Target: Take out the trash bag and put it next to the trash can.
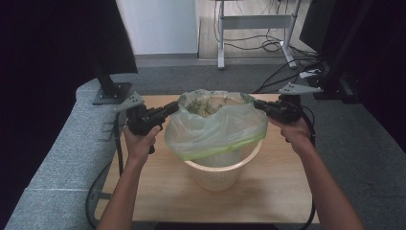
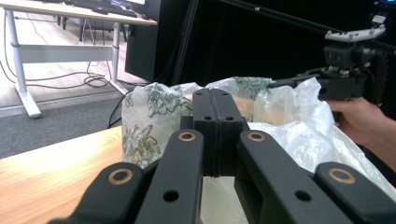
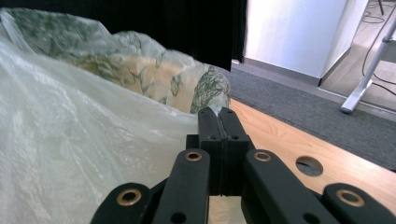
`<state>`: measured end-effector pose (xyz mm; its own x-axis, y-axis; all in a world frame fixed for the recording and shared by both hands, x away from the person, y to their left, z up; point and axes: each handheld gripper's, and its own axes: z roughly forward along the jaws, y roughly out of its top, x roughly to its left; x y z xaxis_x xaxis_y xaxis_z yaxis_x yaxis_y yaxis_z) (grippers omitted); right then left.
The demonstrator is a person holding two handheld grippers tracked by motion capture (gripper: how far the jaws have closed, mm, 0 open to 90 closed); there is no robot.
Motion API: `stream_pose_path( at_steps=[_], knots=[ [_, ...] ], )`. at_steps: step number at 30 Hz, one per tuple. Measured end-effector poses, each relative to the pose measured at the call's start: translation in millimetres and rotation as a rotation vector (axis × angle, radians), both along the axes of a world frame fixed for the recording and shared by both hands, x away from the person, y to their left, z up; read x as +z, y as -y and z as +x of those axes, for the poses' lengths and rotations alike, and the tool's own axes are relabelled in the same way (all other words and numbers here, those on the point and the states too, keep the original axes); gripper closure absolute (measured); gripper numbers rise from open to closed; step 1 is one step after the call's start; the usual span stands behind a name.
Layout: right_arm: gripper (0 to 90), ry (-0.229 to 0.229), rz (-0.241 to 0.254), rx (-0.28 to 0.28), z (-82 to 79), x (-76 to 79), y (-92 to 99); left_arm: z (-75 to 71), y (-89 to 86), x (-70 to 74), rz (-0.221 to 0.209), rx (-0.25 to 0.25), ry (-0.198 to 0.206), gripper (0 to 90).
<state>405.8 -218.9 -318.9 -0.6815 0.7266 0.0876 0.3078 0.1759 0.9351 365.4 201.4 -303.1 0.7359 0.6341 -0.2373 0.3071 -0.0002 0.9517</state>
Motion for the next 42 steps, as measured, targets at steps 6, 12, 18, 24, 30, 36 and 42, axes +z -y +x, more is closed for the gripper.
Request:
stream_pose_path(
  at_steps=[6, 12, 18, 24, 30, 36, 42],
  knots=[
    [89.6, 0.019, 0.036, 0.026, 13.1, 18.7, -11.7, 15.8, 2.0, 10.0, 0.003, 0.004, -0.002, 90.0],
    [89.6, 0.087, 0.082, 0.024, 12.7, 41.7, -23.2, 17.6, 5.6, 31.1, 0.001, 0.0, 0.031, 90.0],
    [89.6, 0.182, 0.175, 0.057, -11.4, 61.6, -31.6, -2.3, 10.9, 46.9, 0.001, -0.021, 0.08, 90.0],
    [89.5, 0.185, 0.202, 0.15, -42.1, 65.6, -40.4, -23.6, 17.9, 52.6, 0.007, -0.06, 0.104, 90.0],
    [89.4, 0.126, 0.202, 0.223, -59.5, 55.3, -45.7, -35.5, 32.5, 49.3, 0.027, -0.106, 0.098, 90.0],
    [89.3, 0.078, 0.212, 0.282, -59.9, 46.5, -54.5, -37.6, 51.4, 42.0, 0.046, -0.146, 0.086, 90.0],
    [89.1, 0.043, 0.199, 0.361, -57.7, 39.5, -69.4, -34.8, 67.6, 36.2, 0.055, -0.189, 0.066, 89.9]
  ],
)
